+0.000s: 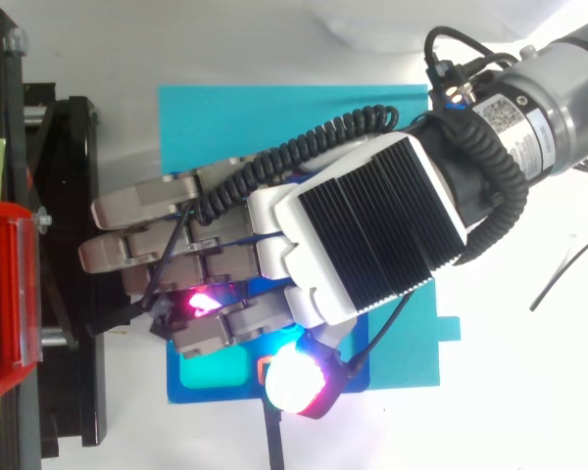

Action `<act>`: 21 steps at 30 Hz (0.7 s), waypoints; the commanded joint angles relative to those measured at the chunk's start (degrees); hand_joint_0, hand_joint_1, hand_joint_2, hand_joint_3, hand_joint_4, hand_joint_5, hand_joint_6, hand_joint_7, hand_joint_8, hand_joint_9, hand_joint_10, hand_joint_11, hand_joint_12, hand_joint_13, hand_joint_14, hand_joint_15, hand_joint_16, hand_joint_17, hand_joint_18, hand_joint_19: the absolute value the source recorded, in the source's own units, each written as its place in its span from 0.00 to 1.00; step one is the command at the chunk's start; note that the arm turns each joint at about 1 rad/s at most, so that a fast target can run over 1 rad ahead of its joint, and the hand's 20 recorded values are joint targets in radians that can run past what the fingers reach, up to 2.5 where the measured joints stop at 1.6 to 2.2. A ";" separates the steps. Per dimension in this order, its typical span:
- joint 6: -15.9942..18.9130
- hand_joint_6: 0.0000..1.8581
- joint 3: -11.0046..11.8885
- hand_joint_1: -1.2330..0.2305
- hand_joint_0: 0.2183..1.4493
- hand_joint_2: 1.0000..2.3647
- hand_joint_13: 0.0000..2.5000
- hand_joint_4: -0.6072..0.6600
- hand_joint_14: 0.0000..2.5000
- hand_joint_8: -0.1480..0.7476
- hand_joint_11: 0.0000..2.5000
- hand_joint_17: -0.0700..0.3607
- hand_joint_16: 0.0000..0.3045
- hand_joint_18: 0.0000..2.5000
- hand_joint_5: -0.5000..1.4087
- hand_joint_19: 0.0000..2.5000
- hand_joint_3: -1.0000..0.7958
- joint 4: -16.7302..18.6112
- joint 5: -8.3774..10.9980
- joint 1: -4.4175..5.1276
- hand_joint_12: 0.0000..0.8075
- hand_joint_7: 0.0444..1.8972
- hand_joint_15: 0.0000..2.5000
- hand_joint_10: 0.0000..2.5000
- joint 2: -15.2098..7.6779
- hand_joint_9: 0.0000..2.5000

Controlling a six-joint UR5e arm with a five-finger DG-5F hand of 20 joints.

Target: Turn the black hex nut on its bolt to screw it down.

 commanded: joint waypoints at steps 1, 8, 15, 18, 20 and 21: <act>-0.09 0.27 0.03 0.61 0.13 0.00 0.12 0.68 0.00 0.46 0.07 0.51 0.22 0.05 0.18 0.00 0.28 -0.86 -0.16 -0.03 0.43 0.64 0.00 0.00 0.09 0.25; -0.53 0.27 0.03 0.55 0.11 0.00 0.12 0.68 0.00 0.47 0.07 0.52 0.23 0.05 0.17 0.00 0.28 -1.65 -0.34 -0.12 0.44 0.55 0.00 0.00 0.00 0.24; -0.61 0.27 0.03 0.42 0.17 0.00 0.11 0.60 0.00 0.42 0.06 0.49 0.20 0.04 0.14 0.00 0.28 -1.48 -0.34 -0.12 0.40 0.47 0.00 0.00 0.00 0.21; -0.61 0.27 0.03 0.39 0.21 0.00 0.11 0.58 0.00 0.39 0.07 0.47 0.19 0.04 0.14 0.00 0.28 -1.39 -0.34 -0.12 0.38 0.46 0.00 0.00 0.00 0.20; -0.61 0.27 0.03 0.38 0.22 0.00 0.11 0.58 0.00 0.39 0.06 0.46 0.19 0.04 0.14 0.00 0.28 -1.39 -0.34 -0.12 0.37 0.46 0.00 0.00 0.00 0.20; -0.61 0.27 -0.05 0.38 0.22 0.00 0.11 0.58 0.00 0.39 0.06 0.46 0.19 0.04 0.14 0.00 0.28 -1.30 -0.34 -0.12 0.38 0.46 0.00 0.00 0.00 0.20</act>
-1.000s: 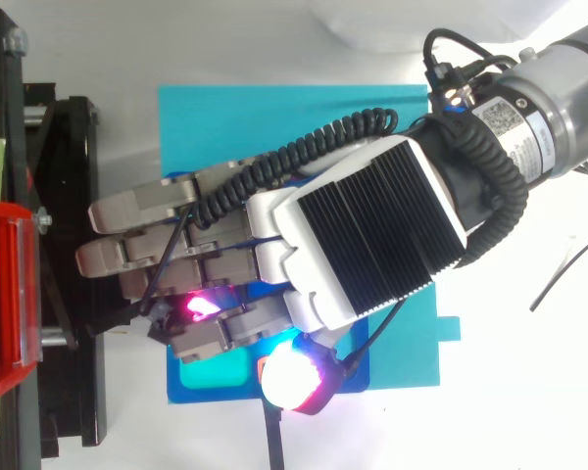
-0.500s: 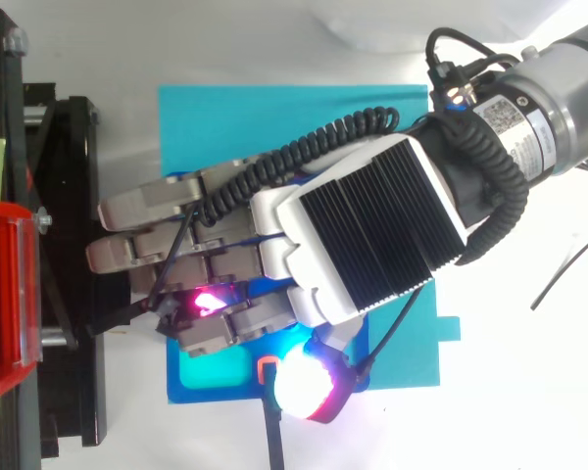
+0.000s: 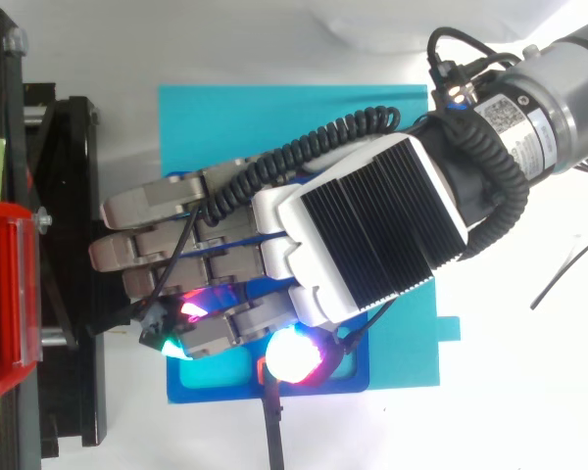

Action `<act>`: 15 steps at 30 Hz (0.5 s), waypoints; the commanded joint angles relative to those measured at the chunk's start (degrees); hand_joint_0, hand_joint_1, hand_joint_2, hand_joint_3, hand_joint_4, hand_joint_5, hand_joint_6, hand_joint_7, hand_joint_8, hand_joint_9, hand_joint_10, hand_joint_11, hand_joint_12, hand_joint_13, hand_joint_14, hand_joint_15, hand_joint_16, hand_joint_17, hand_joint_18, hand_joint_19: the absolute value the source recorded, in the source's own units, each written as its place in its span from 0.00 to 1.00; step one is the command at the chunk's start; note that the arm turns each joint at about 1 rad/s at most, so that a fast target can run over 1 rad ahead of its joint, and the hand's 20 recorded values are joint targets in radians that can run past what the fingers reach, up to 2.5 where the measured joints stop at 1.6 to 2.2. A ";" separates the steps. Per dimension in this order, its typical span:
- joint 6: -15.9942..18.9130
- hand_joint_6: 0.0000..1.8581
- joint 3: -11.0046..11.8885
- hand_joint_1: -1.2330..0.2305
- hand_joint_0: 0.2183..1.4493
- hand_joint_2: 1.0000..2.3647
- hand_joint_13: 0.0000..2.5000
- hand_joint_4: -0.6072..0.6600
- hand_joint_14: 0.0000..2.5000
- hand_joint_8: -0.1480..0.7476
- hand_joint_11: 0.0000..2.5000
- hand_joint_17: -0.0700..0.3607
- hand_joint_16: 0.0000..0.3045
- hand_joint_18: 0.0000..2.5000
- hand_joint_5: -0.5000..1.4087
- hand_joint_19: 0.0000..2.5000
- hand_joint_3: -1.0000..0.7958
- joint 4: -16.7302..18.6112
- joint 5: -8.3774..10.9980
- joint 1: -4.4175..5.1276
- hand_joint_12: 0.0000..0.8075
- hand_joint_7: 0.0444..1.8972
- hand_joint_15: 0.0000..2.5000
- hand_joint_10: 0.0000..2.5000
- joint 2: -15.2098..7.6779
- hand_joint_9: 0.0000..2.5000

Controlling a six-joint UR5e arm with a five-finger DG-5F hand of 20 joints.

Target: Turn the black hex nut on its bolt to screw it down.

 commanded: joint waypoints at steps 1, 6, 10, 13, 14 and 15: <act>-0.01 0.27 -0.07 0.40 0.21 0.00 0.11 0.59 0.00 0.39 0.06 0.47 0.19 0.04 0.14 0.00 0.28 0.11 0.00 0.00 0.38 0.46 0.00 0.00 0.00 0.20; -0.01 0.27 0.02 0.52 0.15 0.00 0.11 0.63 0.00 0.44 0.07 0.50 0.21 0.05 0.16 0.00 0.28 -0.06 0.00 0.00 0.42 0.49 0.00 0.00 0.09 0.22; -0.01 0.27 0.02 0.63 0.13 0.00 0.12 0.66 0.00 0.46 0.07 0.52 0.22 0.05 0.16 0.00 0.28 0.02 0.00 0.00 0.43 0.50 0.00 0.00 0.00 0.24; -0.01 0.27 0.02 0.66 0.13 0.00 0.12 0.65 0.00 0.47 0.07 0.52 0.23 0.05 0.17 0.00 0.28 -0.24 0.00 0.00 0.44 0.50 0.00 0.00 0.09 0.24; -0.01 0.27 0.02 0.66 0.13 0.00 0.12 0.65 0.00 0.47 0.07 0.52 0.23 0.05 0.17 0.00 0.28 -0.24 0.00 0.00 0.44 0.49 0.00 0.00 0.09 0.24; -0.01 0.27 0.11 0.66 0.13 0.00 0.12 0.65 0.00 0.47 0.07 0.52 0.23 0.05 0.17 0.00 0.28 -0.33 -0.09 0.00 0.44 0.50 0.00 0.00 0.09 0.24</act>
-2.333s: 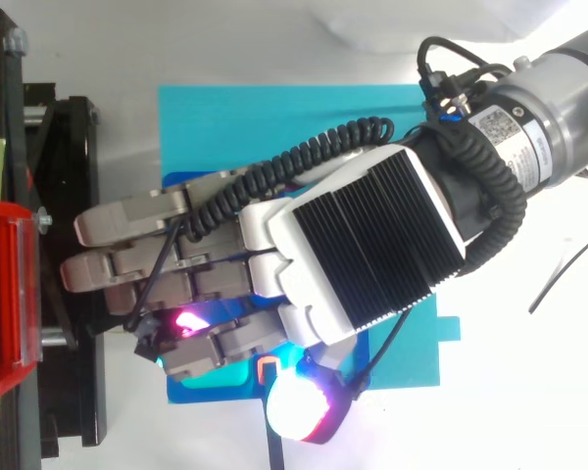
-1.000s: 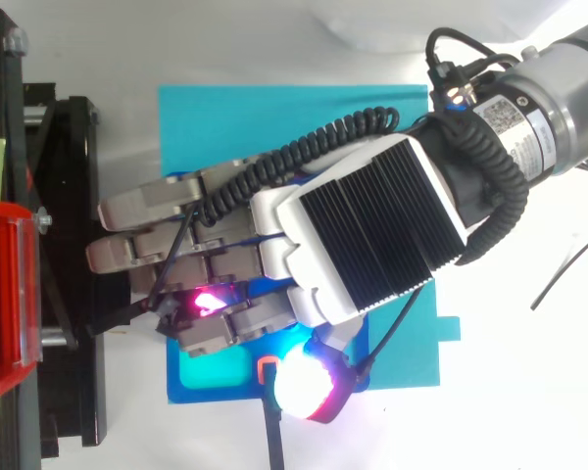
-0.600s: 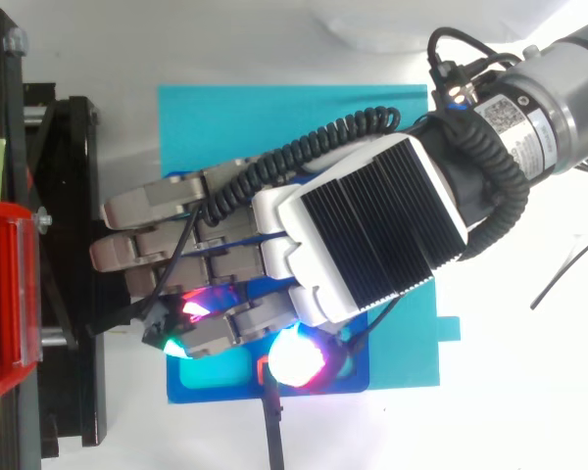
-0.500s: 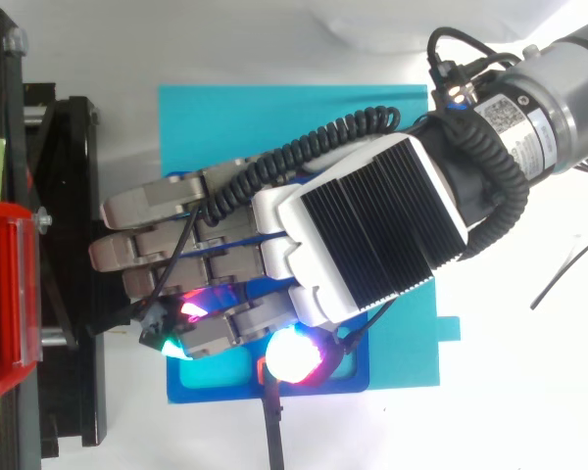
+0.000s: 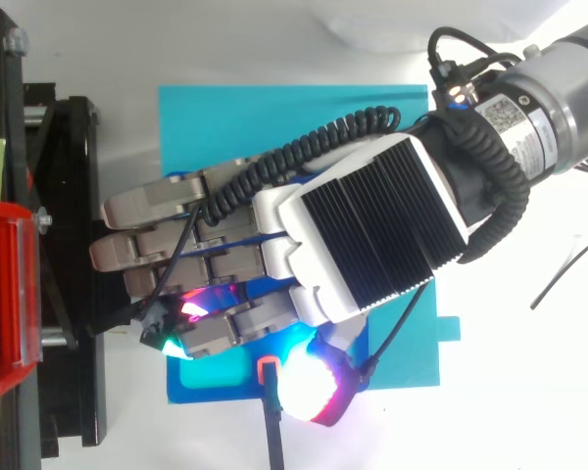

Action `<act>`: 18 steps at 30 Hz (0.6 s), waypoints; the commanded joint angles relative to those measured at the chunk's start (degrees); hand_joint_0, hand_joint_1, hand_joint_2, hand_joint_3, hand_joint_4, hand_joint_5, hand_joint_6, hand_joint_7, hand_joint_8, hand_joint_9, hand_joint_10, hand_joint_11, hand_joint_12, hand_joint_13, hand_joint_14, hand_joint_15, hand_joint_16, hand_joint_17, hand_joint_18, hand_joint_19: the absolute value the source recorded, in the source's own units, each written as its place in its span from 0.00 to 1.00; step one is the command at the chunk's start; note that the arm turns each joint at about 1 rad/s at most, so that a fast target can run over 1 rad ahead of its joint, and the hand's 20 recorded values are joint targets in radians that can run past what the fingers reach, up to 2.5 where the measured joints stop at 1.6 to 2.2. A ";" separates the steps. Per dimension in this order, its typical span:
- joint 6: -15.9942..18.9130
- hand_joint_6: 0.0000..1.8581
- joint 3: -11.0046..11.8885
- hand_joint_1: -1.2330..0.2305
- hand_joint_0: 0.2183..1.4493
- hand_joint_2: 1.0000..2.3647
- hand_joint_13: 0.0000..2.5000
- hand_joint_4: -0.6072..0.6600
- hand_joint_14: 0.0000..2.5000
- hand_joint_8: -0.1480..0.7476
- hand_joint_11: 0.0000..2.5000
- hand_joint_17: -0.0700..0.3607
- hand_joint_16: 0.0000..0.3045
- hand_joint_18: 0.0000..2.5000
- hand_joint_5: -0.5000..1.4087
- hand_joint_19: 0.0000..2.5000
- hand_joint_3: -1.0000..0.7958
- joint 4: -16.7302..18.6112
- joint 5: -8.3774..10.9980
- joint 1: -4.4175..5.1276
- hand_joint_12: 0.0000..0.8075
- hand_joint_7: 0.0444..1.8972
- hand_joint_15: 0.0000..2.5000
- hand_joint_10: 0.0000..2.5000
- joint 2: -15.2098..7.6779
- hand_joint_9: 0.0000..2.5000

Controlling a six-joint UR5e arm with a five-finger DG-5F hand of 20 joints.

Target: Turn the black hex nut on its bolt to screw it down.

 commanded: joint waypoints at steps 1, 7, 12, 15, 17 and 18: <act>0.00 0.27 0.09 0.66 0.13 0.00 0.12 0.65 0.00 0.47 0.07 0.52 0.23 0.05 0.17 0.00 0.28 -0.14 -0.16 0.09 0.44 0.49 0.00 0.00 0.02 0.24; -0.09 0.27 2.47 0.63 0.16 0.00 0.12 0.64 0.00 0.45 0.07 0.50 0.21 0.04 0.17 0.00 0.28 -3.13 -1.65 0.00 0.42 0.49 0.00 0.00 0.02 0.24; -1.14 0.27 4.66 0.53 0.19 0.00 0.11 0.63 0.00 0.43 0.07 0.47 0.20 0.04 0.16 0.00 0.28 -7.61 -1.74 0.00 0.39 0.50 0.00 0.00 0.02 0.24; -5.71 0.27 7.21 0.47 0.20 0.00 0.11 0.61 0.00 0.42 0.07 0.46 0.19 0.03 0.16 0.00 0.28 -13.76 -1.74 0.00 0.38 0.52 0.00 0.00 0.02 0.23; -6.77 0.27 7.65 0.44 0.21 0.00 0.11 0.60 0.00 0.41 0.07 0.46 0.19 0.03 0.16 0.00 0.28 -14.64 -1.74 0.00 0.38 0.53 0.00 0.00 0.02 0.22; -7.38 0.27 7.74 0.43 0.21 0.00 0.11 0.60 0.00 0.41 0.07 0.46 0.19 0.03 0.16 0.00 0.28 -14.99 -1.74 0.00 0.37 0.53 0.00 0.00 0.02 0.22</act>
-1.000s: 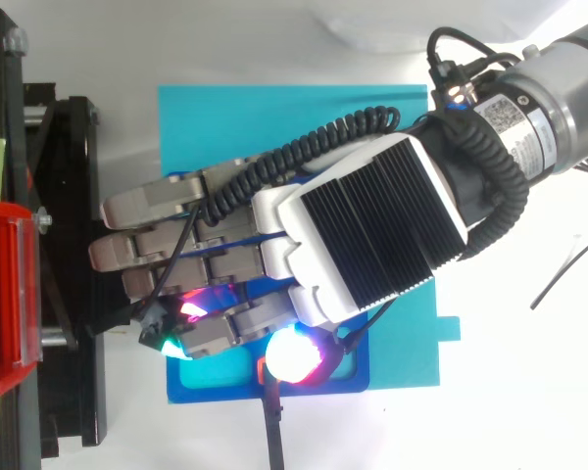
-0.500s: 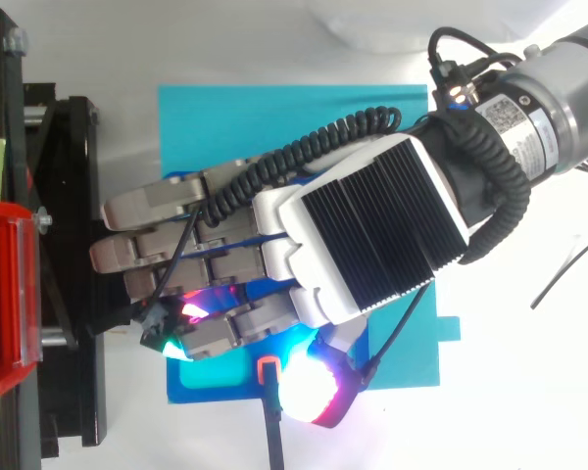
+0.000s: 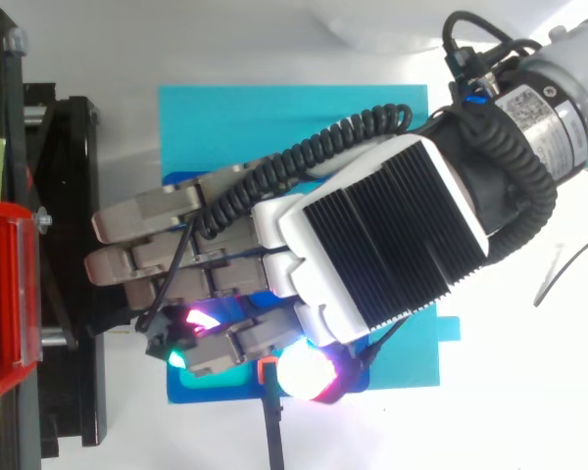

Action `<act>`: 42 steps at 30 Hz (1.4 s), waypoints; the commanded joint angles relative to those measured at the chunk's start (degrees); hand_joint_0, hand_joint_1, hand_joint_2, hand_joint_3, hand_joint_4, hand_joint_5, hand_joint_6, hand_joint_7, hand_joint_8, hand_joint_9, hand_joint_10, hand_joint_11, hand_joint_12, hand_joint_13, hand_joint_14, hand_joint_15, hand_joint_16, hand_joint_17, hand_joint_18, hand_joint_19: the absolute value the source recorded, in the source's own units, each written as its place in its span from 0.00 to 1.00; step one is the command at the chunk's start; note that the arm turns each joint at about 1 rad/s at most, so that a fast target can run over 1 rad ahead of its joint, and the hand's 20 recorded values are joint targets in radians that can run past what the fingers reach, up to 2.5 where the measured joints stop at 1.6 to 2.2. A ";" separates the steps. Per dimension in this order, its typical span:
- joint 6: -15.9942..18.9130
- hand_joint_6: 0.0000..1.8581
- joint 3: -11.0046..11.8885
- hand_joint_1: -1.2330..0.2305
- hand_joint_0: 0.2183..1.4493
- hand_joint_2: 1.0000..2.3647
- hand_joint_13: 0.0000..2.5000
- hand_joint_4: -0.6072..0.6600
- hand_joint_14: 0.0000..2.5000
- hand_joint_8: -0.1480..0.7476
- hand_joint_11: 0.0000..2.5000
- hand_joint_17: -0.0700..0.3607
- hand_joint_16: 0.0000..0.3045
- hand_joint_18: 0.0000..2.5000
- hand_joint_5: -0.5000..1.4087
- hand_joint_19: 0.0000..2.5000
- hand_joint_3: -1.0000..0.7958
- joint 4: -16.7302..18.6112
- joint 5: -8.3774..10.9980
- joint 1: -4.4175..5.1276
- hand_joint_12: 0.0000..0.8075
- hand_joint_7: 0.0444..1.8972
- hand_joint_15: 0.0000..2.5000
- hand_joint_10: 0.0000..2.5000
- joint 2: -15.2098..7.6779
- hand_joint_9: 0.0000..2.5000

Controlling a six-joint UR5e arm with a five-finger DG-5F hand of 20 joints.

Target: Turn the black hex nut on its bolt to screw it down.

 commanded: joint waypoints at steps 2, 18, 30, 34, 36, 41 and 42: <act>-2.26 0.27 0.96 0.43 0.21 0.00 0.11 0.60 0.00 0.41 0.07 0.46 0.19 0.03 0.16 0.00 0.28 -2.62 -0.01 0.00 0.37 0.53 0.00 0.00 0.00 0.22; -3.41 0.27 0.78 0.46 0.18 0.00 0.11 0.62 0.00 0.42 0.07 0.48 0.20 0.04 0.16 0.00 0.28 -2.54 0.25 0.35 0.40 0.53 0.00 0.00 -0.09 0.22; -3.93 0.27 -1.15 0.45 0.21 0.00 0.11 0.61 0.00 0.41 0.07 0.46 0.19 0.04 0.16 0.00 0.28 -0.87 0.34 0.53 0.38 0.56 0.00 0.00 -0.09 0.22; -3.93 0.27 -1.15 0.45 0.22 0.00 0.11 0.61 0.00 0.41 0.07 0.46 0.18 0.03 0.16 0.00 0.28 -0.87 0.34 0.44 0.37 0.58 0.00 0.00 -0.09 0.22; -3.93 0.27 -1.15 0.45 0.22 0.00 0.11 0.61 0.00 0.41 0.07 0.45 0.18 0.03 0.16 0.00 0.28 -0.87 0.43 0.44 0.37 0.59 0.00 0.00 -0.09 0.22; -3.93 0.27 -1.15 0.45 0.22 0.00 0.11 0.61 0.00 0.41 0.07 0.45 0.18 0.03 0.17 0.00 0.28 -0.87 0.34 0.35 0.37 0.61 0.00 0.00 -0.09 0.22; -3.93 0.27 -1.15 0.45 0.22 0.00 0.11 0.61 0.00 0.41 0.07 0.45 0.18 0.03 0.17 0.00 0.28 -0.87 0.34 0.35 0.37 0.61 0.00 0.00 -0.09 0.22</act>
